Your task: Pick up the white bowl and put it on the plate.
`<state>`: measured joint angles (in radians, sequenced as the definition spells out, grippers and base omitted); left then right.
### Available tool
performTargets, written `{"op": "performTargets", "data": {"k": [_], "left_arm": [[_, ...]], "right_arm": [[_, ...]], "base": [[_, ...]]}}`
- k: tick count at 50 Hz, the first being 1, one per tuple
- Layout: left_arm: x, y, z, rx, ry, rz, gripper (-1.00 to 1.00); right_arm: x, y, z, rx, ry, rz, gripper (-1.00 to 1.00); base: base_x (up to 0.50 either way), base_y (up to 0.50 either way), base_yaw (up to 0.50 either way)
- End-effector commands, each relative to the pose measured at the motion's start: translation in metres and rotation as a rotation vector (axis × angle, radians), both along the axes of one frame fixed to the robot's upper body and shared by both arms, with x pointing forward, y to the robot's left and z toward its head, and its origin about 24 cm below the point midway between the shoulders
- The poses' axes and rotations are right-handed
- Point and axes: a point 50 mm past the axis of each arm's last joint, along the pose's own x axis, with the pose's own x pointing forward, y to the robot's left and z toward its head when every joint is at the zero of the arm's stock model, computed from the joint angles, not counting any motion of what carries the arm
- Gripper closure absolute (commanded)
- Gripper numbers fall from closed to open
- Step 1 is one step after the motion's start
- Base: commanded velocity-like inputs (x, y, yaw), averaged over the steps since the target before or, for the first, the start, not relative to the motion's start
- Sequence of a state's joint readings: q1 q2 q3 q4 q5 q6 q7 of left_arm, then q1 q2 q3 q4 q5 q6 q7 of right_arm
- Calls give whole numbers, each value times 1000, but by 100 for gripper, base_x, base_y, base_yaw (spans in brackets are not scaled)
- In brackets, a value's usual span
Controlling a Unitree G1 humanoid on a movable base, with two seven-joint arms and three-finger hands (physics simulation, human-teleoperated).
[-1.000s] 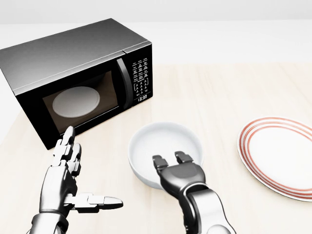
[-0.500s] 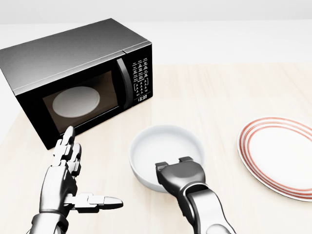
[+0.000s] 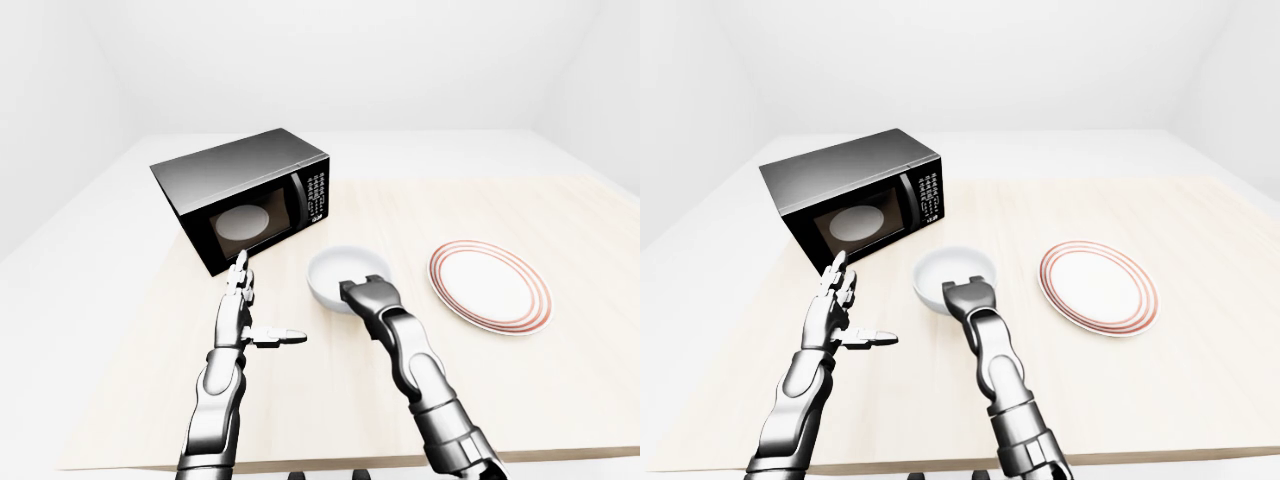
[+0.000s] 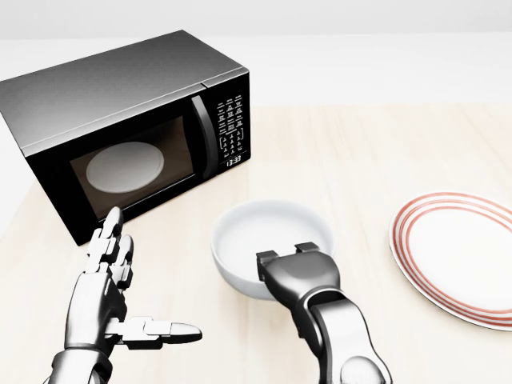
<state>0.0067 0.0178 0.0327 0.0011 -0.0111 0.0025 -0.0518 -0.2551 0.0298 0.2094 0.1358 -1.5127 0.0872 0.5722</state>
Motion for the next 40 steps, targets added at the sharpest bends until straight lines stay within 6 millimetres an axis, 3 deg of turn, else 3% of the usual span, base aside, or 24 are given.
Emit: {"op": "performTargets", "data": {"k": [1,10,27,40], "left_arm": [[1,1,-1,4,2,6,-100],[1,1,-1,3,2,5,-100],[2,1,-2,3,10,5,-100],[2,1,-2,4,9,4,-100]], "right_arm": [[14,-6,16,90,-83,-20,100],[30,-14,32,132,-162,-40,100],[30,-18,37,140,-185,-46,100],[29,-23,55,131,-227,-50,100]], "base": [[0,0,0],[0,0,0],[0,0,0],[0,0,0]]}}
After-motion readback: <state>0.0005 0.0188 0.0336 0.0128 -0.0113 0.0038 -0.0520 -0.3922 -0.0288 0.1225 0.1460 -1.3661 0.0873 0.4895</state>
